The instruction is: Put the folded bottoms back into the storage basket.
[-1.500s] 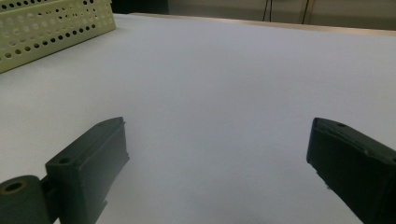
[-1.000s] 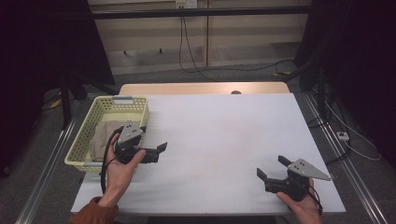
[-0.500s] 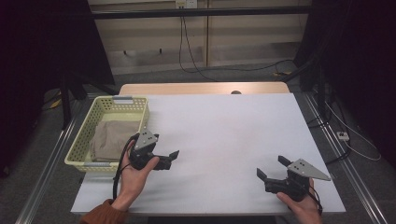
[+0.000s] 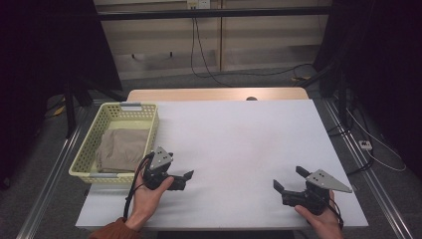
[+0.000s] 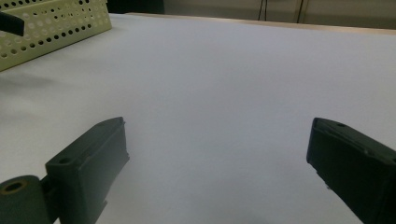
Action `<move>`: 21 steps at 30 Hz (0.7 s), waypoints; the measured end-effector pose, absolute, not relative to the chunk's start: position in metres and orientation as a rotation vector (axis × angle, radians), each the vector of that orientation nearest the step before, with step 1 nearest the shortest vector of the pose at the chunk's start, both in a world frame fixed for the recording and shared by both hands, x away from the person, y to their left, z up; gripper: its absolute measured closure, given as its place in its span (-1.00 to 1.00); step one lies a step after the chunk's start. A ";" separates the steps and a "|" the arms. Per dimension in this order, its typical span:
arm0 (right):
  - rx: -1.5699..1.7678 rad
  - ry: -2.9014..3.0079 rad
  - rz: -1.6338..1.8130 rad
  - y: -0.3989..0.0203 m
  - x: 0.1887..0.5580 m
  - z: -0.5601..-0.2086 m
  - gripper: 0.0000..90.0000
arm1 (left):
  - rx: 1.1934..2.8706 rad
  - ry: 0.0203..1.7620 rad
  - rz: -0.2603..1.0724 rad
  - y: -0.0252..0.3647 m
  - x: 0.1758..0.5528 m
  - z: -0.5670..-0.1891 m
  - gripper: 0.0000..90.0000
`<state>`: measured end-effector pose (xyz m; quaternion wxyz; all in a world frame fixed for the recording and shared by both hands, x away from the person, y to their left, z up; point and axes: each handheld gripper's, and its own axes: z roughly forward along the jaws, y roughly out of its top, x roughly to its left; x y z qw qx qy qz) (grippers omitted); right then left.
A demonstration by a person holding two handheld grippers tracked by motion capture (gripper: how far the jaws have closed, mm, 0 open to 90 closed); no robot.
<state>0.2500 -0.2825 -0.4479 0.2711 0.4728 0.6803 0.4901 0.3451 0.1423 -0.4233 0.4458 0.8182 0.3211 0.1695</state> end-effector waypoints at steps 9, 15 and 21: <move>1.273 1.835 1.322 -0.282 0.250 -0.448 -0.90 | 2.012 0.801 0.420 0.144 0.340 -0.435 -0.85; 1.265 1.837 1.323 -0.281 0.249 -0.448 -0.89 | 1.994 0.795 0.426 0.146 0.332 -0.439 -0.85; 1.258 1.840 1.325 -0.281 0.248 -0.447 -0.90 | 1.983 0.808 0.458 0.149 0.326 -0.440 -0.85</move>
